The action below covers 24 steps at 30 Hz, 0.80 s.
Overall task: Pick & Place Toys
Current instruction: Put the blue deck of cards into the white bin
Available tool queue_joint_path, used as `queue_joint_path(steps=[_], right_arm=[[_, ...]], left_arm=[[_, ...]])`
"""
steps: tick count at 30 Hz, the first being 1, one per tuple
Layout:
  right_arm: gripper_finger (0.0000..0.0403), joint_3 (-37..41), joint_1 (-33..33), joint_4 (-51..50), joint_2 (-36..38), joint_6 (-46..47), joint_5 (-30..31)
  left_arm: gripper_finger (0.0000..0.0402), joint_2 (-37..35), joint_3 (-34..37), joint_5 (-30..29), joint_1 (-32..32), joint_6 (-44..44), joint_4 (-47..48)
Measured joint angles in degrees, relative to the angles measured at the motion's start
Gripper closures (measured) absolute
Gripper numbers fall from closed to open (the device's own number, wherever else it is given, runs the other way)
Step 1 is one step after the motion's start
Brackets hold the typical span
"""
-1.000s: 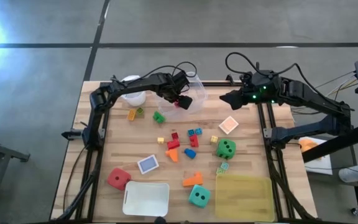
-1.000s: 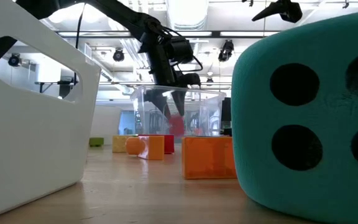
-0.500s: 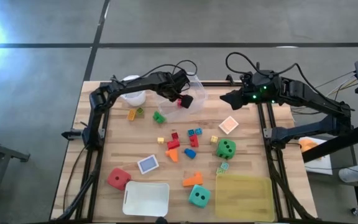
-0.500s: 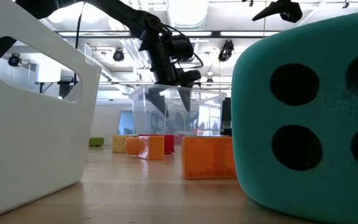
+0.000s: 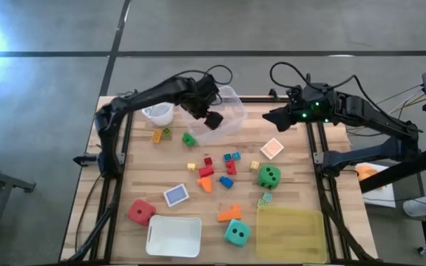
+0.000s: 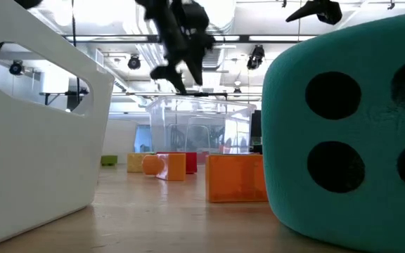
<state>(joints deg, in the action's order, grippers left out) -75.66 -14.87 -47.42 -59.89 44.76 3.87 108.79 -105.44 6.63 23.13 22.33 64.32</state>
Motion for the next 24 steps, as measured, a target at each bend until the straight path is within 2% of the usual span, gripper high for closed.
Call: queue_joint_path(steps=[5, 9, 13, 18, 21, 24], right_arm=[[0.0153, 0.0, 0.3, -0.2, 1.1, -0.6, -1.6], [0.0153, 0.0, 1.1, -0.3, 1.9, -1.7, -2.5], [0.0153, 0.0, 2.0, -0.4, 2.5, -2.0, -2.6], [0.0153, 0.0, 2.7, -0.4, 2.9, -2.6, -2.7], [0.0153, 0.0, 2.6, -0.4, 2.9, -2.9, -2.9], [0.0153, 0.0, 2.6, -0.4, 2.8, -3.1, -2.9]], left_arm=[[0.0181, -6.0, 3.1, -6.8, -8.4, -7.3, 4.5], [0.0200, -10.9, 8.7, -8.0, -15.6, -8.3, 5.2], [0.0206, -15.6, 16.0, -8.2, -20.4, -4.0, 4.1], [0.0202, -20.2, 26.4, -7.4, -23.4, 8.9, 1.2], [0.0185, -21.8, 32.8, -5.8, -25.0, 11.7, -3.8], [0.0152, -21.9, 38.0, -4.7, -26.0, 14.8, -7.9]])
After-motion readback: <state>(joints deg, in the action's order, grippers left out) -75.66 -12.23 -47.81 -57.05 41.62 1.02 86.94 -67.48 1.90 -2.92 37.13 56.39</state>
